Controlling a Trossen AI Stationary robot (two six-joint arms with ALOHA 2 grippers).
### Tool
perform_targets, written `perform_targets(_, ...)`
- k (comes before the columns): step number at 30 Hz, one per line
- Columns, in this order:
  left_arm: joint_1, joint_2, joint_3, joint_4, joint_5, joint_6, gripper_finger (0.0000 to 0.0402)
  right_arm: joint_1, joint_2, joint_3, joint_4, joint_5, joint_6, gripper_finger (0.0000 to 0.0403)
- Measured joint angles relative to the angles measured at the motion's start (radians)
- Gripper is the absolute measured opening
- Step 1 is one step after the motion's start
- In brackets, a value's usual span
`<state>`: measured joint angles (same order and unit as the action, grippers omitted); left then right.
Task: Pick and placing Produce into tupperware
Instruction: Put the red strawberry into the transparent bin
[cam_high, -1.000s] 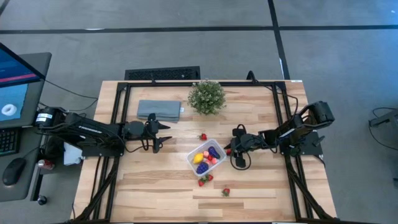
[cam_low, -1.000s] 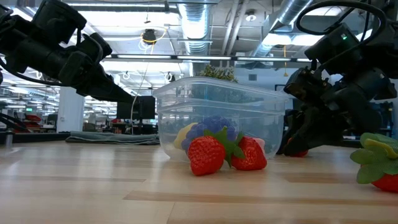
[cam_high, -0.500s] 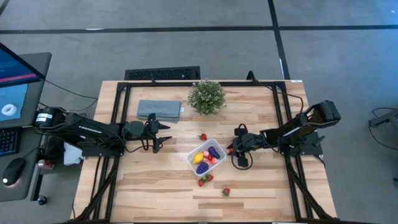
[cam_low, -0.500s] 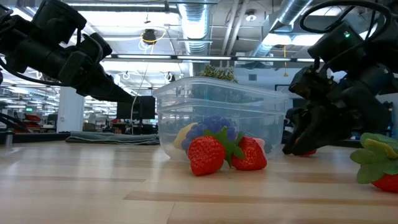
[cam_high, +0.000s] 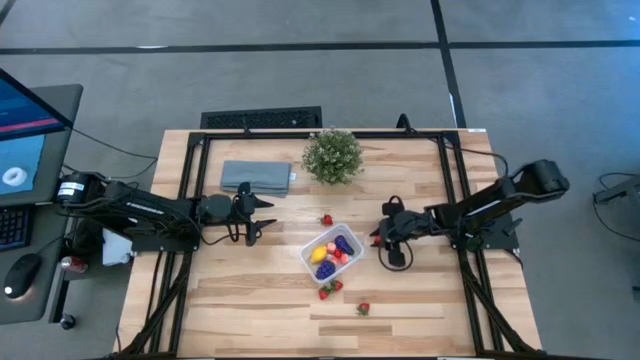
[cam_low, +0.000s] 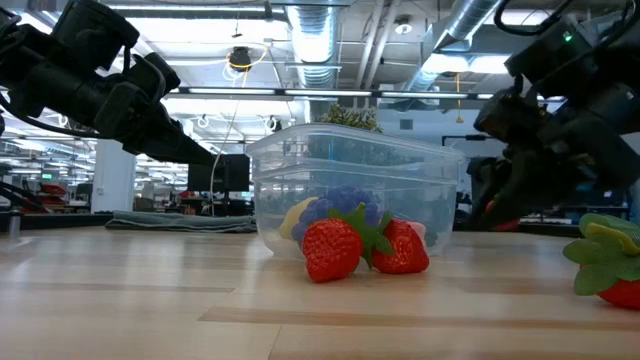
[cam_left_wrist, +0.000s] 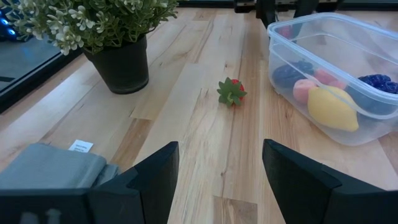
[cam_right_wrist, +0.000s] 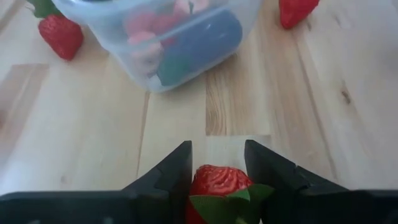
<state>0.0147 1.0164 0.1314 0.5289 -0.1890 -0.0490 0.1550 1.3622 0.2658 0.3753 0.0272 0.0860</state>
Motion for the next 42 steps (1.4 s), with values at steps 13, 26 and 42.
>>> perform_targets(13, 0.000, 0.000, 0.000, 0.000, 0.000, 0.000, 0.0224, -0.029, -0.168, 0.007, -0.067, 0.000, -0.067, 0.0160)
perform_targets(26, 0.000, 0.000, 0.000, 0.000, 0.000, 0.002, 0.0224, -0.033, -0.247, 0.273, -0.345, 0.000, -0.223, 0.0164)
perform_targets(42, 0.000, 0.000, 0.000, -0.029, -0.001, 0.007, 0.0224, -0.048, -0.233, 0.420, -0.797, 0.010, -0.097, 0.0140)
